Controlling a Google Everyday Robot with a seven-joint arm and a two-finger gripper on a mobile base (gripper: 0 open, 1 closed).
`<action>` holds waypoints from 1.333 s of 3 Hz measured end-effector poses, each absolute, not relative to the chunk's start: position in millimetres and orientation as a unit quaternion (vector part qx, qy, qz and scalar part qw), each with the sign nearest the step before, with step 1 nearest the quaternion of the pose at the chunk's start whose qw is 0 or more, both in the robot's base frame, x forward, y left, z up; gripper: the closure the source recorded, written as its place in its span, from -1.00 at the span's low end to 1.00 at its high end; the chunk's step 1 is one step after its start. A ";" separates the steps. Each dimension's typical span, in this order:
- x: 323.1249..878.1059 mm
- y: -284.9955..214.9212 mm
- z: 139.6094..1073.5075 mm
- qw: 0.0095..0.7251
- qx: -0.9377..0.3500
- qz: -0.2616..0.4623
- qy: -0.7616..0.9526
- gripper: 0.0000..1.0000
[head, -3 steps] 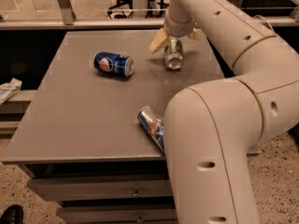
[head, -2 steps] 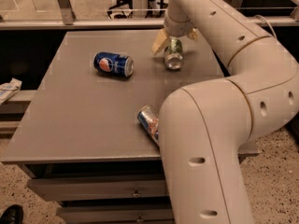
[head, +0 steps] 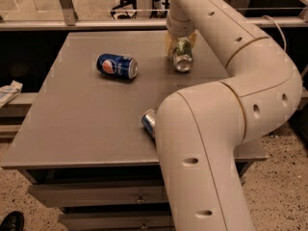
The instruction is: Place green can upright
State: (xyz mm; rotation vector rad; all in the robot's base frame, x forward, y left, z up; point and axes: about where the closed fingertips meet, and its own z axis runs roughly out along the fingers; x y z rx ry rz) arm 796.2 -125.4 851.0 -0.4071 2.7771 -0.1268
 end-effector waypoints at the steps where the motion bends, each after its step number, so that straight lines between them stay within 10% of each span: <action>1: 798.2 -126.1 868.1 0.192 -0.147 -0.031 0.970 0.67; 2: 797.4 -131.4 905.7 0.271 -0.167 0.029 0.948 1.00; 4: 799.8 -138.4 950.5 0.427 -0.205 0.166 0.865 1.00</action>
Offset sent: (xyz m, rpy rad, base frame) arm -0.0161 -0.0082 0.1020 0.3020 -0.3937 0.1554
